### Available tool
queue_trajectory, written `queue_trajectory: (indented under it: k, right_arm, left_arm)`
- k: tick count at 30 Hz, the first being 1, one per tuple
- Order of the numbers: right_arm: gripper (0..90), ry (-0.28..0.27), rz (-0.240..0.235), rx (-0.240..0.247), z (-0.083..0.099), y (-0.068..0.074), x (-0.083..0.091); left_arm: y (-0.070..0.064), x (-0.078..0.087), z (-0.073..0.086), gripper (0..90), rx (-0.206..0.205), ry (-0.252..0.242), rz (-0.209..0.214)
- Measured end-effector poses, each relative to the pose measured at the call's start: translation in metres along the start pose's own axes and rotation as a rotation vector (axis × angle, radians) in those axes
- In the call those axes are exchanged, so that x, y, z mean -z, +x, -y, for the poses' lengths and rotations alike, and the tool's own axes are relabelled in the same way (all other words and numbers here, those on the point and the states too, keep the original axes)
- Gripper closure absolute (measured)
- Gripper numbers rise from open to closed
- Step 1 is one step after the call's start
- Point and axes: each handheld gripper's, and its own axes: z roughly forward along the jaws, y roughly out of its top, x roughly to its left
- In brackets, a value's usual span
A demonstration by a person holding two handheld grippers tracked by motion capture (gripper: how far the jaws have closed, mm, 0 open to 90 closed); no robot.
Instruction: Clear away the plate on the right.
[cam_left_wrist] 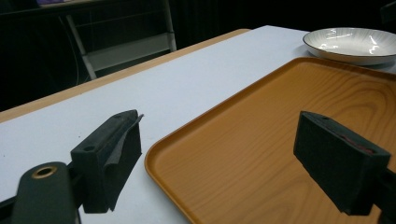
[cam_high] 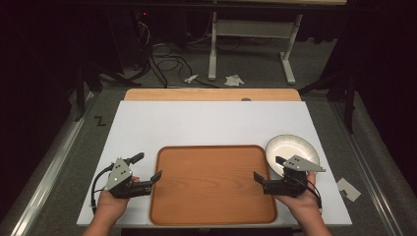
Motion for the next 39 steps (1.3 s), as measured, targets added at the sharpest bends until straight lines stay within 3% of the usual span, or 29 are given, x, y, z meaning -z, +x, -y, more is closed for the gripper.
queue_trajectory:
  k: [39]
  right_arm:
    - [0.0,-0.005,0.006,-0.025,0.0005,-0.0079,0.0026]
  left_arm:
    - [0.0005,0.0005,-0.0004,15.8,-0.001,-0.006,-0.005]
